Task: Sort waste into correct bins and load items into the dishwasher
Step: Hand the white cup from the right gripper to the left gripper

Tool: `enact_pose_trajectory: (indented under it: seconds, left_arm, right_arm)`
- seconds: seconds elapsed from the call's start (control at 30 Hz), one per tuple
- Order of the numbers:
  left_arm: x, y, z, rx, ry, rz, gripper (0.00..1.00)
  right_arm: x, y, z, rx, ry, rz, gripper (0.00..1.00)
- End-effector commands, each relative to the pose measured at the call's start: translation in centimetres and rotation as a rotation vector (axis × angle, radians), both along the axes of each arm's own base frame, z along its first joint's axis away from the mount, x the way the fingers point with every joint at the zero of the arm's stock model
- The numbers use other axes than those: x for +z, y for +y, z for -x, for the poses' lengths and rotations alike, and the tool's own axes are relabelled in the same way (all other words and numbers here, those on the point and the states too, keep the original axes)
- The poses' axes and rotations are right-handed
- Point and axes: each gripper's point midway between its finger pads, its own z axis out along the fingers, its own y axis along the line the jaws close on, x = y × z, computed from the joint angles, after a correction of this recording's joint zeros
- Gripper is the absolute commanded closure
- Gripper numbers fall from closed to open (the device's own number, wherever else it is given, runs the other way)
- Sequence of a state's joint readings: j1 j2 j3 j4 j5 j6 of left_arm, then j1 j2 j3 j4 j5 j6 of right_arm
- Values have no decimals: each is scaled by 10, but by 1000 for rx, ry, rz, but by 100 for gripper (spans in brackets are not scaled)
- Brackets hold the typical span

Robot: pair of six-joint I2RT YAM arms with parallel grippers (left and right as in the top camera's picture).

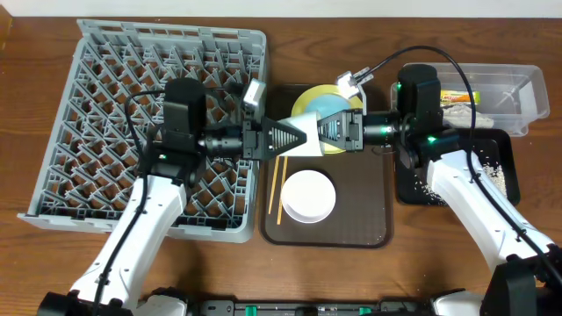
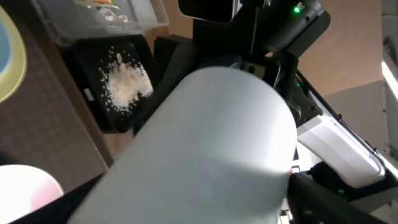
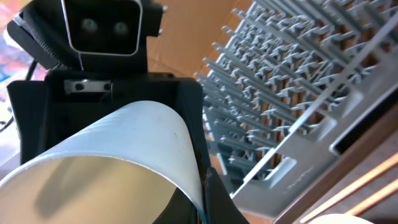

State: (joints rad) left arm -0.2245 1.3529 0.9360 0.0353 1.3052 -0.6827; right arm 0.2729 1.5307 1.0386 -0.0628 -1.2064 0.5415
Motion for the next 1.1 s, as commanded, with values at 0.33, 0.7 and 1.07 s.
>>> enact_pose_trajectory:
  seconds: [0.33,0.7,1.07]
  left_arm:
    - [15,-8,8,-54,-21,32,29]
    - [15,-8,8,-62,-90,29,52]
    - [1,-3,-16,72,-166,-59,90]
  right_arm:
    - [0,14,10,39,3,2,99]
    - [0,15,11,44,11,5,85]
    - [-10,0,7,12,46,30,81]
